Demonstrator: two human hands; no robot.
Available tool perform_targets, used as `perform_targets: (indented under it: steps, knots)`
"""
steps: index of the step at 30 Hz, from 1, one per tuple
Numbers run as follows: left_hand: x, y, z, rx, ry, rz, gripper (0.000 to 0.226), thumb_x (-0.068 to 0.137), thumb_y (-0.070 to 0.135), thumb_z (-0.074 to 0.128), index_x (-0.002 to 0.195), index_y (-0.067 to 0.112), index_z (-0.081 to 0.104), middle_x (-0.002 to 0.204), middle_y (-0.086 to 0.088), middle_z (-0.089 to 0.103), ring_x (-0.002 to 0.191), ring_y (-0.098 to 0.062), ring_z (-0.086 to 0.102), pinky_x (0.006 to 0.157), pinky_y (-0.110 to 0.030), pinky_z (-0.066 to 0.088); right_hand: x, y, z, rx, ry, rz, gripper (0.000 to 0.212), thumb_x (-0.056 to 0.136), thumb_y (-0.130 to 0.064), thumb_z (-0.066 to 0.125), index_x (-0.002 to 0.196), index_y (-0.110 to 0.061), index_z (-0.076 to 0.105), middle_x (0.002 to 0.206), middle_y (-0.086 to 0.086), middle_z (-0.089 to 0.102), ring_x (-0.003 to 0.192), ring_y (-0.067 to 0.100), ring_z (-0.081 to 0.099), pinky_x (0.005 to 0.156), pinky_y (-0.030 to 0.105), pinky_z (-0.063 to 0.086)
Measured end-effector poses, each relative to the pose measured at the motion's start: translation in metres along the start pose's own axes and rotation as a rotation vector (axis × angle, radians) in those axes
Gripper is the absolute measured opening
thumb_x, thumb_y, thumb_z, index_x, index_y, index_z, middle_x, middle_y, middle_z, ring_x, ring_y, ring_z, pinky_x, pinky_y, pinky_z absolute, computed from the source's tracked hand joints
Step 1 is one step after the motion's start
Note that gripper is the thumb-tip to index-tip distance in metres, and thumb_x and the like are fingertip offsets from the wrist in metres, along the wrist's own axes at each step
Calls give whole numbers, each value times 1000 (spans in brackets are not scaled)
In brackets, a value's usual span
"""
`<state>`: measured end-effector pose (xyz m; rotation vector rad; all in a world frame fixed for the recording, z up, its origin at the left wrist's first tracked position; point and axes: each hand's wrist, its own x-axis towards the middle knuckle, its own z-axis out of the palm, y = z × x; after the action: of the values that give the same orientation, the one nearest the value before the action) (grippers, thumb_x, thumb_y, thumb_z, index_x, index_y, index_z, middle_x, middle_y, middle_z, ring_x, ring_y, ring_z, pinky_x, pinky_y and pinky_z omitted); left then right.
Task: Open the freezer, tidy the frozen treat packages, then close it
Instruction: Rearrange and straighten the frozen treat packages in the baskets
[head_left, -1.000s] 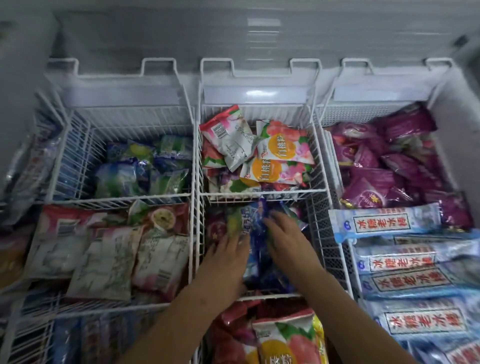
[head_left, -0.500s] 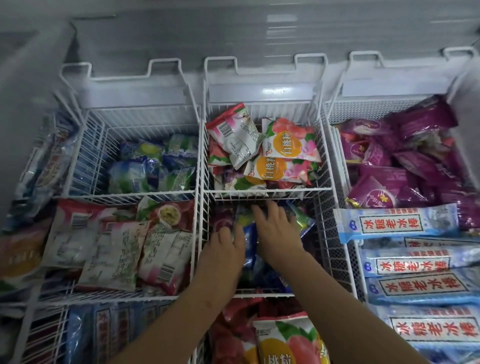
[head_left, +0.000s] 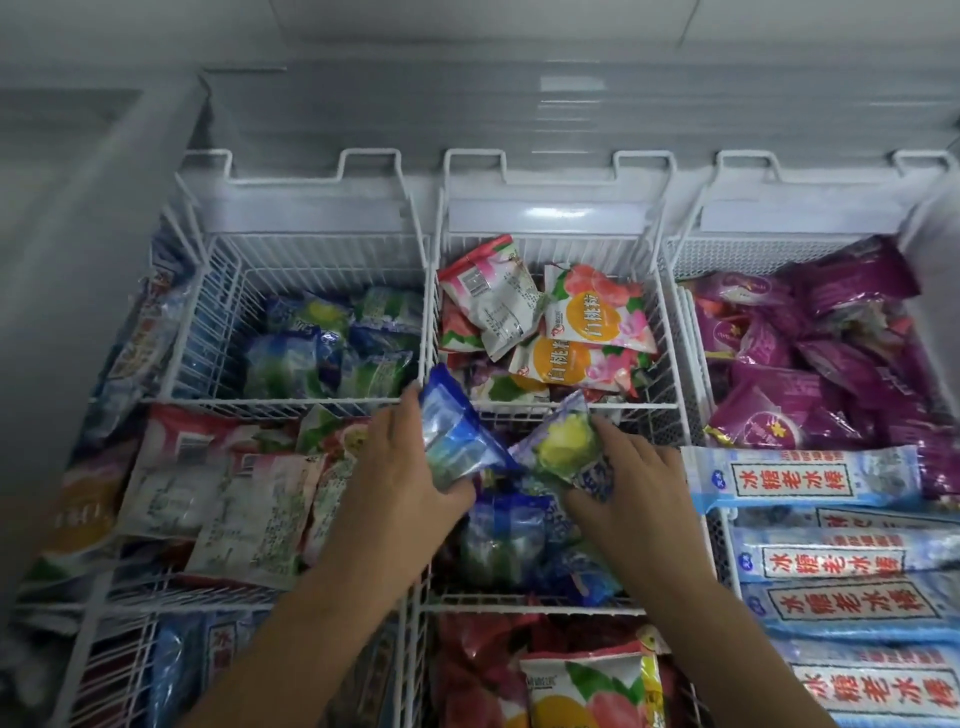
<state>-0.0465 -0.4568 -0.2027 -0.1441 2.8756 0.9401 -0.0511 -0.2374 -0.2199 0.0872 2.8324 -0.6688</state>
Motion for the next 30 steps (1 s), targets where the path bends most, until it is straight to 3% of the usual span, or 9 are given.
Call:
perform_targets:
  steps: [5, 9, 11, 14, 18, 21, 24, 26, 30]
  knots:
    - [42, -39, -77, -64, 185, -180, 80, 75, 41, 75, 138, 16, 32, 125, -8, 45, 108, -27, 53, 83, -42, 52, 46, -87, -13, 96, 61, -186, 79, 84, -45, 66, 150, -28, 27, 132, 2, 52, 121, 28, 39, 100, 45, 38]
    - [91, -79, -99, -57, 230, -206, 64, 73, 32, 79, 119, 16, 39, 116, -8, 51, 97, -22, 52, 66, -30, 44, 97, -164, 0, 46, 85, -372, 78, 85, -37, 68, 150, -27, 25, 134, 11, 51, 122, 34, 43, 98, 47, 40]
    - [110, -102, -94, -20, 180, -244, 84, 76, 32, 78, 140, 10, 29, 135, -15, 44, 117, -30, 47, 90, -43, 46, 119, -190, 20, -21, -16, -431, 80, 87, -19, 66, 151, -29, 20, 140, 18, 42, 128, 39, 37, 104, 51, 38]
    - [119, -136, -67, 401, -98, -314, 87, 94, 49, 49, 153, 9, -1, 160, -18, -9, 146, -38, -7, 117, -56, 9, 138, -199, 66, -331, -299, -495, 72, 92, -2, 50, 153, -18, 17, 159, 21, 7, 145, 45, 6, 118, 56, 14]
    - [122, -164, -39, 477, -316, -272, 70, 99, 56, 10, 155, 14, 2, 161, -6, -17, 146, -29, -17, 117, -57, -3, 150, -196, 120, -400, -547, -428, 65, 103, -34, 33, 154, -8, 3, 161, 20, -9, 147, 40, -6, 118, 58, 6]
    - [132, -167, -39, 499, -345, -281, 69, 99, 56, 7, 154, 17, -4, 161, -1, -18, 147, -26, -16, 117, -56, -4, 158, -198, 137, -224, -633, -285, 78, 98, -61, 13, 153, -11, -10, 160, 9, -23, 147, 29, -20, 117, 55, -3]
    - [138, -161, -43, 497, -423, -299, 66, 99, 54, 9, 154, 20, -9, 159, 2, -24, 146, -25, -20, 116, -58, -6, 157, -198, 134, -194, -662, -238, 79, 98, -62, 12, 153, -11, -12, 159, 6, -25, 146, 26, -22, 118, 53, -5]
    - [135, -155, -46, 499, -429, -297, 67, 99, 56, 10, 154, 22, -8, 159, 3, -24, 145, -26, -23, 114, -62, -7, 145, -197, 121, -134, -595, -279, 75, 101, -56, 17, 154, -9, -8, 161, 9, -19, 147, 27, -20, 120, 52, -4]
    - [109, -124, -36, 450, -118, -1, 70, 98, 58, 19, 155, 18, 9, 162, 1, -7, 148, -25, -11, 114, -62, -1, 80, -154, 83, 115, -66, -556, 55, 104, -33, 34, 152, -8, 23, 161, 11, 17, 150, 25, 5, 122, 44, 8]
